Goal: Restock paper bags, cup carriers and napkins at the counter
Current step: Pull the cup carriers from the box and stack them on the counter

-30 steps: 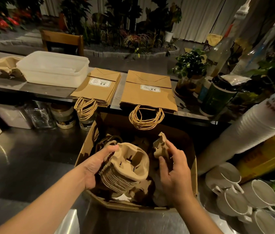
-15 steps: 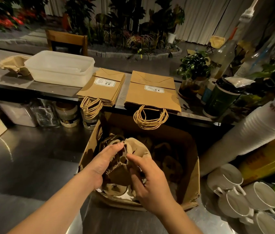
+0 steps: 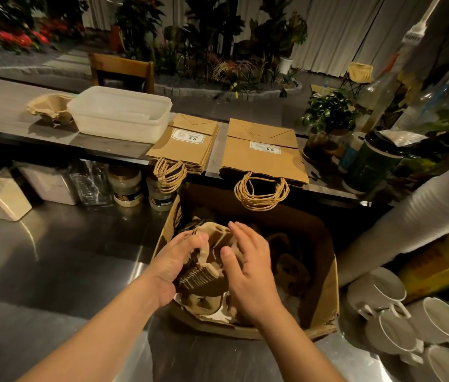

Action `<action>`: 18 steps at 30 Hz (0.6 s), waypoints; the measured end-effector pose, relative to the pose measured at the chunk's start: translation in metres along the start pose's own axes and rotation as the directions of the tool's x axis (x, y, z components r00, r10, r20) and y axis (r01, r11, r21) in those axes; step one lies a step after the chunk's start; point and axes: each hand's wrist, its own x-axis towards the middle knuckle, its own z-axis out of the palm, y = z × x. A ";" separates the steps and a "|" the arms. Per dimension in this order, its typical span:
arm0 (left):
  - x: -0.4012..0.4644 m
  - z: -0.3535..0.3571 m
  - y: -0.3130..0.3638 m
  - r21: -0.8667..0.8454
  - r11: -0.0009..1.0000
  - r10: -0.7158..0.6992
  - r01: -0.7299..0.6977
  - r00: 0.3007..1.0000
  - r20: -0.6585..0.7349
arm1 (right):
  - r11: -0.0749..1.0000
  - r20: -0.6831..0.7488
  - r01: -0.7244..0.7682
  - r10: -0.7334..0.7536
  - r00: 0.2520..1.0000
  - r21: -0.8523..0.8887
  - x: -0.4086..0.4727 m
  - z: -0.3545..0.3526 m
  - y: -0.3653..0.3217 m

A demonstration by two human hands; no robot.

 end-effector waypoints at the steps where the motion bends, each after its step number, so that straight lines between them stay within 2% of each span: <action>1: -0.002 -0.002 0.002 -0.003 1.000 0.006 -0.006 1.000 0.003 | 0.999 0.072 -0.040 0.039 0.997 0.004 0.003 0.004 0.000; 3: -0.006 -0.007 0.005 -0.023 1.000 0.015 -0.016 1.000 -0.012 | 0.997 0.175 -0.071 0.065 0.982 0.026 0.008 0.010 -0.003; 6: -0.011 -0.016 0.011 -0.061 0.998 -0.010 0.008 0.999 -0.031 | 0.986 0.212 -0.097 0.067 0.975 0.134 0.016 0.014 -0.007; 8: -0.014 -0.024 0.017 -0.085 0.996 -0.021 0.022 1.000 0.004 | 0.944 0.141 -0.168 0.132 0.981 0.285 0.021 0.017 -0.005; 10: -0.017 -0.035 0.024 -0.110 0.994 -0.011 0.012 1.000 0.006 | 0.856 0.026 -0.278 0.297 0.955 0.436 0.025 0.016 -0.001; 13: -0.019 -0.056 0.033 -0.181 0.983 0.047 -0.041 0.999 0.025 | 0.737 -0.046 -0.471 0.559 0.828 0.484 0.029 0.015 0.015; 16: -0.020 -0.075 0.039 -0.294 0.953 0.105 -0.077 0.991 0.082 | 0.623 0.044 -0.653 0.708 0.705 0.432 0.036 0.020 0.032; 18: -0.019 -0.086 0.039 -0.365 0.928 0.116 -0.082 0.991 0.073 | 0.545 0.130 -0.756 0.774 0.620 0.362 0.041 0.027 0.039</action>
